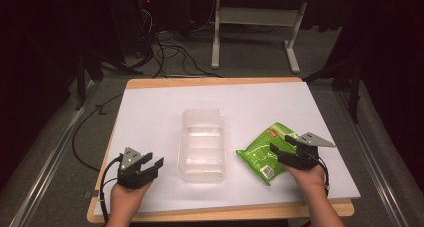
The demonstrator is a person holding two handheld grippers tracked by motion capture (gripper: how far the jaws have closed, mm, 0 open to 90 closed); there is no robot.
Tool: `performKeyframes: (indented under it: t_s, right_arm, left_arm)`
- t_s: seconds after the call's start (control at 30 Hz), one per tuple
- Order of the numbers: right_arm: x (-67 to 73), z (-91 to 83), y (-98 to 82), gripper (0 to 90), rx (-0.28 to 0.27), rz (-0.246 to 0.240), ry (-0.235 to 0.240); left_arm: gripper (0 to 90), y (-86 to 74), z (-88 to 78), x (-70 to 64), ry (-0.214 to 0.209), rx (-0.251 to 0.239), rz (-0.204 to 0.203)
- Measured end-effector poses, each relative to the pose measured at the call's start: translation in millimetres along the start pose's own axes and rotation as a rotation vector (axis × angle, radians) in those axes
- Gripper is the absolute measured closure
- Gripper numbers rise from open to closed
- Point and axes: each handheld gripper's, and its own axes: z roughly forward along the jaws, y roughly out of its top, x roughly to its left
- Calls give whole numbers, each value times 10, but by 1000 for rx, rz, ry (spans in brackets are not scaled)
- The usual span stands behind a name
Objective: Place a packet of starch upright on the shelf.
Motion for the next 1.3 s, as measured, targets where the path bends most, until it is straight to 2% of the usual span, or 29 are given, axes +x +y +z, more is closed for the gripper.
performKeyframes:
  t_s: [0.03,0.07,0.1,0.13,0.17,0.2,0.27,0.4,0.57,0.67,0.73,0.77,0.8,0.9,1.03,1.07,1.3]
  right_arm:
    - [-24,3,4,308,4,7,-8]
    - [-24,3,4,308,4,7,-8]
    - [-91,8,12,307,8,17,-29]
    - [-91,8,12,307,8,17,-29]
    - [-169,12,5,304,19,36,-39]
    - [-190,12,-3,303,24,43,-43]
    - [-240,9,-24,301,36,50,-56]
    - [-348,-22,-54,291,51,74,-88]
    - [-500,-47,-102,268,68,108,-115]
    - [-553,-39,-131,252,93,121,-136]
    - [-575,-30,-143,239,101,134,-134]
    - [-616,-8,-172,211,128,175,-132]
    - [-630,-3,-182,209,130,176,-130]
    - [-658,14,-210,195,141,199,-126]
    - [-668,32,-220,181,153,222,-124]
    - [-684,52,-230,169,163,241,-117]
    - [-704,76,-258,166,183,261,-109]
  left_arm:
    - [463,-6,-4,44,18,4,0]
    - [441,-6,-4,44,18,4,0]
    - [419,-10,-20,140,31,5,-20]
    - [406,-10,-20,140,31,5,-20]
    - [392,-7,-37,211,35,2,-45]
    - [387,-5,-41,238,38,-4,-42]
    - [385,-8,-56,278,40,-2,-60]
    - [378,-15,-74,311,37,-3,-68]
    - [378,-13,-64,296,32,0,-62]
    - [376,-14,-48,278,34,10,-50]
    - [375,-12,-41,276,35,6,-40]
    - [375,-13,-37,262,31,7,-36]
    - [375,-16,-34,243,29,15,-35]
    - [372,-16,-23,224,32,21,-15]
    - [371,-20,-7,208,35,29,-6]
    - [371,-22,-7,196,32,34,-11]
    - [368,-24,0,162,30,34,-4]
